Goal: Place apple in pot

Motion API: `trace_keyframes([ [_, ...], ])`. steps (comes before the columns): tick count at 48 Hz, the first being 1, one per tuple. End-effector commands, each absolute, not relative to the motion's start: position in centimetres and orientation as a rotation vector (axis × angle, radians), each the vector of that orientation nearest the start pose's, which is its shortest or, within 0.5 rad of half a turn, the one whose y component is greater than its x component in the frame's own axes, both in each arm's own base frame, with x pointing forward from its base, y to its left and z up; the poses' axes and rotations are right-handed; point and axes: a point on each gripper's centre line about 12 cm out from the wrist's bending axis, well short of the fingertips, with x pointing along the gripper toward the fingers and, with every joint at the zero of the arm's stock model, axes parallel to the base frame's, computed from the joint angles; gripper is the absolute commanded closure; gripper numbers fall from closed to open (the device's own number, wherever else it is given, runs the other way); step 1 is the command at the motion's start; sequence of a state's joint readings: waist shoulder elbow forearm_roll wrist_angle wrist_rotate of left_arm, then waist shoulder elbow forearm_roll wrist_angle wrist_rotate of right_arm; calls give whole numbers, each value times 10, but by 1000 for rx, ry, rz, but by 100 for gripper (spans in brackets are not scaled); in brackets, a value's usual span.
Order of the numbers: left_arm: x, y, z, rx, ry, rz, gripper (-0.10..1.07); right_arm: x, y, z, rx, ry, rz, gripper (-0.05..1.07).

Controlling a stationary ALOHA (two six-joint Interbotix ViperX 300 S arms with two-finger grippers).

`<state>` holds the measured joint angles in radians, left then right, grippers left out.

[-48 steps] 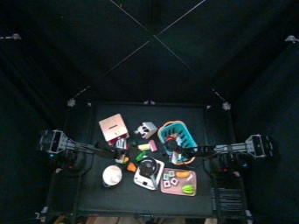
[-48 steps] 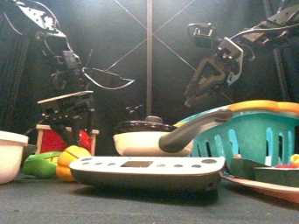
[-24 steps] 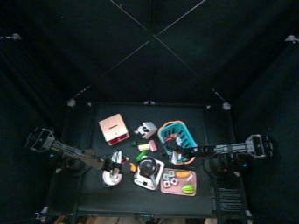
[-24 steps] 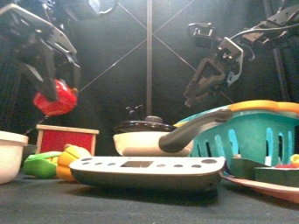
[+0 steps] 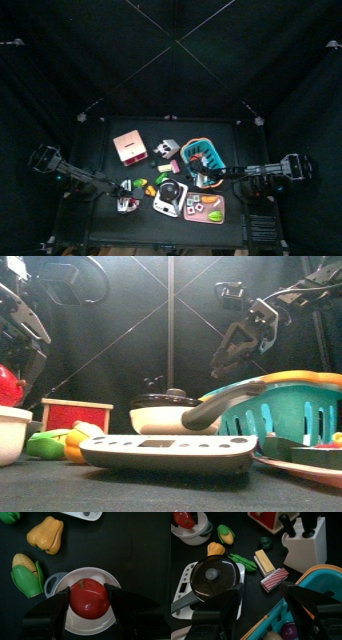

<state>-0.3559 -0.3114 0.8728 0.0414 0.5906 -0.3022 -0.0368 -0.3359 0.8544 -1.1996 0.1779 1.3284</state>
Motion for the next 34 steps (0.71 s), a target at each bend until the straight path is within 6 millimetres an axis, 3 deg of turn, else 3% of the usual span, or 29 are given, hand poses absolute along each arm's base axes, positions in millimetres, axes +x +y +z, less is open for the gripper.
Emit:
trace_keyframes([
  [1, 253, -92, 167, -32, 1130, -148, 16, 318, -31, 229, 93, 533, -230, 10],
  [15, 252, -90, 165, -60, 1134, -139, 1, 318, -31, 230, 92, 531, -228, 10],
  [34, 253, -73, 177, -59, 1079, -100, 0, 318, -31, 230, 93, 531, -230, 10],
])
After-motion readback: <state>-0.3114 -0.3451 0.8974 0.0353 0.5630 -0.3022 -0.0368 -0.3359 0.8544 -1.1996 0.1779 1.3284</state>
